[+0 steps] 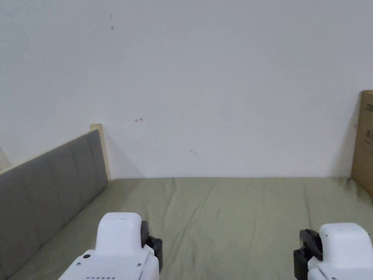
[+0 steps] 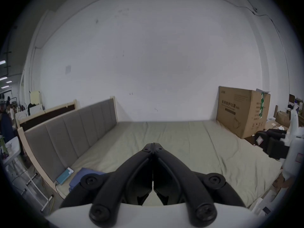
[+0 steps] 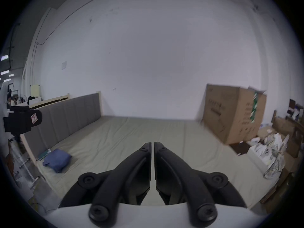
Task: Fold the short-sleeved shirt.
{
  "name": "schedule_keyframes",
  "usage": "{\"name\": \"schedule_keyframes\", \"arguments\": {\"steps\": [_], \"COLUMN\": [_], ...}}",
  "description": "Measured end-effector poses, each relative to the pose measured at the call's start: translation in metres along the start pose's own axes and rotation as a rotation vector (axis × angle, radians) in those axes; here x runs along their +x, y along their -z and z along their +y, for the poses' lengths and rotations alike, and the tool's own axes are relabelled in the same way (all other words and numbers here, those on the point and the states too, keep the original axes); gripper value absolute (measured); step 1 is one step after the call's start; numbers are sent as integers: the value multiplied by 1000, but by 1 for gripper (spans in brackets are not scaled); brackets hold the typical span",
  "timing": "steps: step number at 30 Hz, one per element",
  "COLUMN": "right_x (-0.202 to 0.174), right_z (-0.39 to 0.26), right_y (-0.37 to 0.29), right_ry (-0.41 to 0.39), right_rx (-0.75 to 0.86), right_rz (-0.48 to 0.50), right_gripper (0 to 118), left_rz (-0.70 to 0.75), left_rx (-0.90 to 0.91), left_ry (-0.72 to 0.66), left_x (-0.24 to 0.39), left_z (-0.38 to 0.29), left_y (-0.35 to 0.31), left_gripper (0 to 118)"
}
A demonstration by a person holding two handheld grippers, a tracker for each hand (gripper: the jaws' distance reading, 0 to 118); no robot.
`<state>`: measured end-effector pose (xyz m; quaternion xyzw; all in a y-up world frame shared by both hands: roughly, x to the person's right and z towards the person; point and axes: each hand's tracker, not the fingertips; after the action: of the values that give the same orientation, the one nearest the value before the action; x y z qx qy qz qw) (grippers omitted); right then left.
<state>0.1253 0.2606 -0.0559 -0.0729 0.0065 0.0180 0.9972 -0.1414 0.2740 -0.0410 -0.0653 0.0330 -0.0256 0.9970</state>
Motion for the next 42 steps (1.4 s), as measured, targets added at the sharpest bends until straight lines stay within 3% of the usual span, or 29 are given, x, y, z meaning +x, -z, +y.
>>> {"name": "schedule_keyframes", "arguments": {"steps": [7, 8, 10, 11, 12, 14, 17, 19, 22, 31, 34, 38, 42], "right_x": [18, 19, 19, 20, 22, 23, 22, 20, 15, 16, 15, 17, 18], "right_z": [13, 14, 14, 14, 14, 13, 13, 14, 20, 21, 20, 19, 18], "right_y": [-20, -22, -22, -21, -20, -17, -17, -14, -14, -8, -9, -8, -7], "right_ry": [53, 51, 47, 47, 55, 66, 76, 58, 36, 94, 86, 102, 95], "right_rx": [80, 82, 89, 89, 82, 63, 62, 64, 55, 36, 32, 25, 19], "right_rz": [-52, -52, -61, -59, -46, -43, -31, -27, -36, -7, -8, 7, -3], "right_gripper": [7, 10, 33, 59, 78, 104, 116, 117, 117, 117, 117, 117, 117], "left_rz": [14, 22, 9, -2, -24, -31, -57, -141, -86, -37, 47, -23, -1], "left_rx": [68, 68, 49, 31, 9, -10, -11, -44, -43, -44, -70, -46, -19], "left_ry": [9, 8, 9, 5, 6, -9, -47, -14, -55, -116, -52, -32, -33], "left_x": [15, 15, 13, 13, 13, 13, 12, 10, 12, 14, 23, 25, 27], "left_z": [4, 5, 8, 9, 8, 6, 9, 11, 14, 25, 28, 26, 28], "left_y": [-13, -14, -14, -12, -10, -9, -15, -16, -17, -15, -12, -7, -7], "left_gripper": [1, 13, 47, 79, 98, 116, 116, 116, 116, 116, 116, 116, 116]}}
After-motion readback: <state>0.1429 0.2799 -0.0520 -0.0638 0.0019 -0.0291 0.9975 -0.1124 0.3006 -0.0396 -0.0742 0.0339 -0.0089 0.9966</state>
